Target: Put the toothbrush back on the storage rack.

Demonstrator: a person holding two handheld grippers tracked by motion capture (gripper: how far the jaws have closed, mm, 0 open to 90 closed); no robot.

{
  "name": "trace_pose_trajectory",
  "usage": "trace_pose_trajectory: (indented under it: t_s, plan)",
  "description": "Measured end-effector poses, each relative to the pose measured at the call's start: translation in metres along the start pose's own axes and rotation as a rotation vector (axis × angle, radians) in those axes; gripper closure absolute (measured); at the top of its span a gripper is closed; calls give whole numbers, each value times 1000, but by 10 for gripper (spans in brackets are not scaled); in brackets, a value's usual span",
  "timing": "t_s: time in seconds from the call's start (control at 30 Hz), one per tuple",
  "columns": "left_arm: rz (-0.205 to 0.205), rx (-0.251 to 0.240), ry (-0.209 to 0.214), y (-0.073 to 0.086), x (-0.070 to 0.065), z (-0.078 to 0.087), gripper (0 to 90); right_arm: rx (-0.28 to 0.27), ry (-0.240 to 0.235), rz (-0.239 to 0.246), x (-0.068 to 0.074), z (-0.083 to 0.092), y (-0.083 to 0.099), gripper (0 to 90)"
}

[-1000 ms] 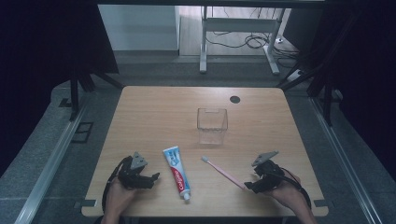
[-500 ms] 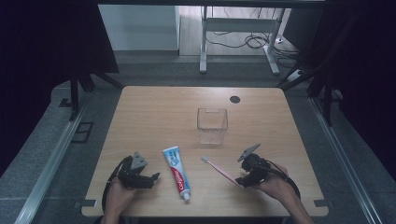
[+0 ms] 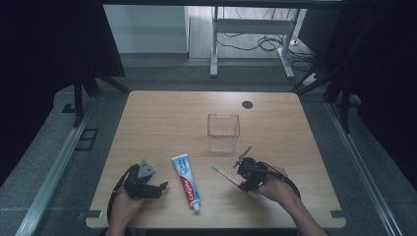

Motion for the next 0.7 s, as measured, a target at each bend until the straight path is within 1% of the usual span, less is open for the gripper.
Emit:
trace_pose_trajectory:
  t_s: [0.07, 0.17, 0.33, 0.47, 0.5, 0.6, 0.63, 0.7]
  plan:
    - [-5, 8, -1, 0, 0, 0, 133, 23, 2, 14, 3, -3, -8, 598]
    - [-3, 4, 1, 0, 0, 0, 133, 36, 6, 26, 4, -5, -13, 624]
    - [-8, 9, 2, 0, 0, -1, 134, 78, 18, 46, 7, -9, -25, 688]
    - [-7, 2, 6, -1, -1, -1, 134, 109, 28, 61, 8, -13, -31, 723]
    - [-7, 1, 6, -1, -1, -1, 134, 115, 28, 73, 8, -14, -32, 728]
    - [-7, 1, 7, -1, -1, -1, 134, 134, 28, 78, 10, -17, -35, 755]
    - [-7, 1, 7, -1, -1, -1, 134, 134, 28, 78, 10, -17, -35, 755]
    - [-11, 5, 7, -1, -1, -1, 134, 136, 30, 76, 10, -17, -36, 782]
Point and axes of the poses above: each handheld gripper's, and its own axes: z roughly backward along the jaws, y roughly out of its underside, x roughly to its left, the point moved 1 cm from there along -z, roughly forward along the jaws, and after that the axes turned 7 degrees about y, right-handed, at the moved point
